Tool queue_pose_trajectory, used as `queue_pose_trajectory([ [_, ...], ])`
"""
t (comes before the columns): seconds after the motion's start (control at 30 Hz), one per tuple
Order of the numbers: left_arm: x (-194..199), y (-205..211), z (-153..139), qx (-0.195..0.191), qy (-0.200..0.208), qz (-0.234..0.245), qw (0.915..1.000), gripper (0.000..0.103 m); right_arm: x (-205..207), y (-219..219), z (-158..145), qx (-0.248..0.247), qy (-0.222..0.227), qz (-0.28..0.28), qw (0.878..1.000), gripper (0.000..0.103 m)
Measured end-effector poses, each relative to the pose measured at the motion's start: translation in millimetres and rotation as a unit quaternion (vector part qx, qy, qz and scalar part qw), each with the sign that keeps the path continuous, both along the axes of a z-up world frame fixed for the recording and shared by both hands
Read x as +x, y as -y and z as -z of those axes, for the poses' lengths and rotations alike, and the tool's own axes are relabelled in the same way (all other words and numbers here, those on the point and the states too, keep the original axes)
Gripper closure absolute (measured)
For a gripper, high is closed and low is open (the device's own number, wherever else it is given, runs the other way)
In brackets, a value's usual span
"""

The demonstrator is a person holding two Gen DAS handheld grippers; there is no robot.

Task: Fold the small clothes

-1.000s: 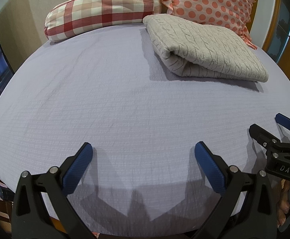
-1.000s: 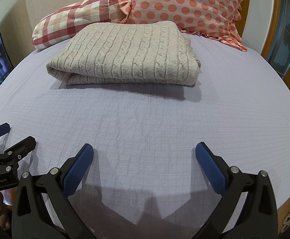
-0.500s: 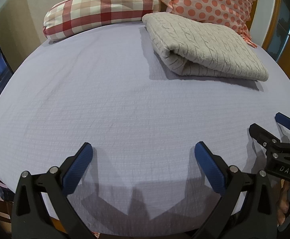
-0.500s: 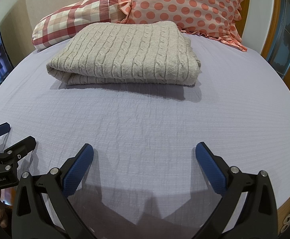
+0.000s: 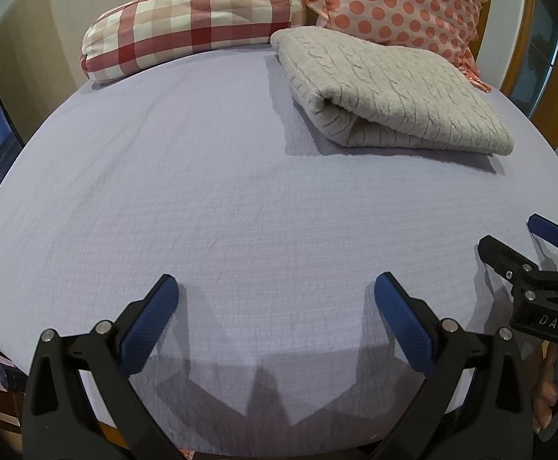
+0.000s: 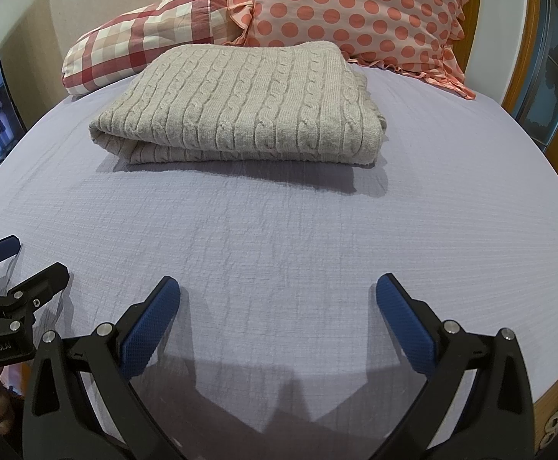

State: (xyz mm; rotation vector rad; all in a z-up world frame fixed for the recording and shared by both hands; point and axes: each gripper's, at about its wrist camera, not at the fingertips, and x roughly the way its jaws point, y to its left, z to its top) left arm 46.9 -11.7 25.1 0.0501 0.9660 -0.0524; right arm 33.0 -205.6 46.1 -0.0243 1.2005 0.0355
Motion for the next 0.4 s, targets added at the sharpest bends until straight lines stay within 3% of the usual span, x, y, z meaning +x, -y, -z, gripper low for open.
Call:
queue_pose_trajectory([
  [0.4,2.3,-0.8,-1.6,0.0,0.0,0.002,1.0,0.002,0.2,0.1,0.1,0.0,0.0,0.0,1.0,0.001],
])
